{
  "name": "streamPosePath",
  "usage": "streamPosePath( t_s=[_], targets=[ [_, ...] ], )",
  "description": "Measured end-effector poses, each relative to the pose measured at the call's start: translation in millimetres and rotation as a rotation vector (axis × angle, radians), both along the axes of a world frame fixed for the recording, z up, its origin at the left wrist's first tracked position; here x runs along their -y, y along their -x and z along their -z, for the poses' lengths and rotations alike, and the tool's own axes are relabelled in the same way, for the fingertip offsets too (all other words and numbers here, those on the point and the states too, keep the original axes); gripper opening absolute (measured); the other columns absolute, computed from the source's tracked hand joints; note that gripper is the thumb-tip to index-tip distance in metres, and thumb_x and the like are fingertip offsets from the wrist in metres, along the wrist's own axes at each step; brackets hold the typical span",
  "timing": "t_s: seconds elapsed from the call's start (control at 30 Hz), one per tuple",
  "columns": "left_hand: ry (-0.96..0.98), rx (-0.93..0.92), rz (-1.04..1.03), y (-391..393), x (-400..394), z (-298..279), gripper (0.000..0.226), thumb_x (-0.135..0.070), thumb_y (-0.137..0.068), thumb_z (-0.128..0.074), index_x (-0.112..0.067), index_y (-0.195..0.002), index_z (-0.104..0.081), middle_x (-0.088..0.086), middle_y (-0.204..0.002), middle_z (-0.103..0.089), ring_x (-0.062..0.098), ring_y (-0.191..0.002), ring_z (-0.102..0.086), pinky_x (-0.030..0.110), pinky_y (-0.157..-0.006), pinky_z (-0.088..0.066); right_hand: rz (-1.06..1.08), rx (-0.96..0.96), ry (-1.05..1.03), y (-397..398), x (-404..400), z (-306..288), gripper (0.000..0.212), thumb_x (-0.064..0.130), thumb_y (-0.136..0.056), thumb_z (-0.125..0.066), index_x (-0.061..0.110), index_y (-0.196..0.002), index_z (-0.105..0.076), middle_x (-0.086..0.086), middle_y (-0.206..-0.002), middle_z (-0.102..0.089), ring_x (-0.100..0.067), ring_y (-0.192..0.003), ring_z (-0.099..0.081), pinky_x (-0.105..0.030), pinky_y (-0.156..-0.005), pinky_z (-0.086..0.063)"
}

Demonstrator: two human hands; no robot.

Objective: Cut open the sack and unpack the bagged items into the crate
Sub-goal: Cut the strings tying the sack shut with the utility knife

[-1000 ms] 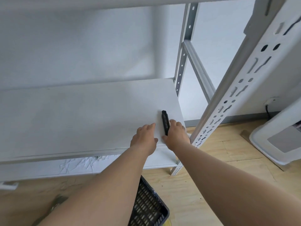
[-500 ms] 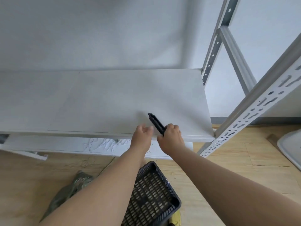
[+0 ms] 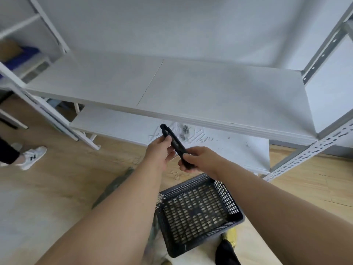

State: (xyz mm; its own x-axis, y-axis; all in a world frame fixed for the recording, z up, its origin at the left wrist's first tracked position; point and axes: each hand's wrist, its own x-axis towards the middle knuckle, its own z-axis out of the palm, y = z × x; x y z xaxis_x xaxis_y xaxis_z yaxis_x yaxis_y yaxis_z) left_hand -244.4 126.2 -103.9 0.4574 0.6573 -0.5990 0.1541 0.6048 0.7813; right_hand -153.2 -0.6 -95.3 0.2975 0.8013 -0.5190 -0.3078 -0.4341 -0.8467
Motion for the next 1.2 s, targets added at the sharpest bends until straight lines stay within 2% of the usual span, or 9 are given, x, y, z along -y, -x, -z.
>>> streamPosePath(
  t_s=[0.13,0.37,0.5,0.63,0.7,0.83,0.93,1.07,1.2],
  targets=[
    [0.015,0.062,0.019,56,-10,-2,0.026,-0.018,-0.095,-0.058,-0.015,-0.121,-0.062,0.004,-0.101,-0.072,0.019,-0.092,-0.068,0.025,-0.061,-0.053,0.073,0.079,0.056,63,-17,1,0.025,0.020,-0.099,-0.051,-0.001,-0.111,-0.057,-0.012,-0.080,-0.067,-0.017,-0.063,-0.064,-0.027,-0.066,-0.056],
    [0.018,0.096,0.032,119,-11,1,0.018,-0.027,-0.099,-0.050,-0.020,-0.105,-0.066,0.002,-0.100,-0.074,0.018,-0.095,-0.070,0.034,-0.079,-0.054,0.098,0.135,0.140,128,-29,-9,0.037,0.035,-0.098,-0.052,0.000,-0.105,-0.058,-0.007,-0.070,-0.065,-0.016,-0.057,-0.061,-0.030,-0.066,-0.056],
    [0.052,0.069,0.003,139,-5,13,0.014,-0.024,-0.098,-0.053,-0.020,-0.100,-0.066,0.002,-0.095,-0.074,0.018,-0.092,-0.070,0.036,-0.079,-0.055,0.080,0.113,0.203,146,-26,0,0.042,0.039,-0.095,-0.054,-0.002,-0.104,-0.057,-0.010,-0.071,-0.064,-0.020,-0.058,-0.060,-0.031,-0.066,-0.056],
    [0.093,-0.009,-0.022,169,11,26,0.009,-0.024,-0.096,-0.056,-0.023,-0.093,-0.065,-0.004,-0.085,-0.075,0.012,-0.085,-0.070,0.036,-0.081,-0.054,0.014,0.097,0.294,165,-17,18,0.052,0.049,-0.091,-0.056,-0.001,-0.107,-0.058,-0.010,-0.067,-0.062,-0.018,-0.052,-0.059,-0.026,-0.057,-0.054],
    [0.110,-0.035,-0.038,182,19,34,0.007,-0.024,-0.095,-0.058,-0.023,-0.094,-0.064,-0.003,-0.087,-0.074,0.011,-0.085,-0.070,0.036,-0.079,-0.054,-0.015,0.049,0.309,177,-12,28,0.054,0.048,-0.091,-0.056,-0.003,-0.110,-0.057,-0.012,-0.067,-0.061,-0.021,-0.055,-0.059,-0.028,-0.060,-0.055],
    [0.064,-0.109,0.013,196,38,56,0.011,-0.023,-0.098,-0.054,-0.022,-0.103,-0.064,-0.003,-0.087,-0.071,0.013,-0.080,-0.066,0.031,-0.070,-0.049,-0.038,-0.068,0.297,198,5,53,0.039,0.034,-0.097,-0.052,0.000,-0.117,-0.053,-0.014,-0.081,-0.065,-0.026,-0.070,-0.065,-0.041,-0.077,-0.056],
    [0.106,-0.143,0.052,209,52,76,0.014,-0.021,-0.099,-0.051,-0.016,-0.107,-0.061,0.005,-0.085,-0.068,0.021,-0.069,-0.058,0.029,-0.057,-0.048,-0.056,-0.006,0.260,212,17,74,0.024,0.023,-0.100,-0.047,0.006,-0.115,-0.055,-0.010,-0.085,-0.069,-0.023,-0.074,-0.065,-0.036,-0.065,-0.051],
    [0.182,-0.202,0.079,231,52,106,0.010,-0.022,-0.098,-0.053,-0.020,-0.103,-0.061,0.004,-0.095,-0.067,0.018,-0.085,-0.063,0.034,-0.079,-0.047,-0.035,0.027,0.318,235,17,104,0.021,0.026,-0.101,-0.044,0.007,-0.100,-0.053,-0.005,-0.071,-0.061,-0.017,-0.058,-0.056,-0.037,-0.065,-0.047],
    [0.150,-0.252,0.138,254,40,140,0.010,-0.023,-0.098,-0.052,-0.023,-0.097,-0.062,0.001,-0.095,-0.068,0.017,-0.088,-0.064,0.031,-0.076,-0.048,0.019,0.042,0.383,267,8,142,0.025,0.034,-0.100,-0.044,0.014,-0.088,-0.050,0.001,-0.061,-0.057,-0.010,-0.044,-0.051,-0.026,-0.051,-0.040]
  ],
)
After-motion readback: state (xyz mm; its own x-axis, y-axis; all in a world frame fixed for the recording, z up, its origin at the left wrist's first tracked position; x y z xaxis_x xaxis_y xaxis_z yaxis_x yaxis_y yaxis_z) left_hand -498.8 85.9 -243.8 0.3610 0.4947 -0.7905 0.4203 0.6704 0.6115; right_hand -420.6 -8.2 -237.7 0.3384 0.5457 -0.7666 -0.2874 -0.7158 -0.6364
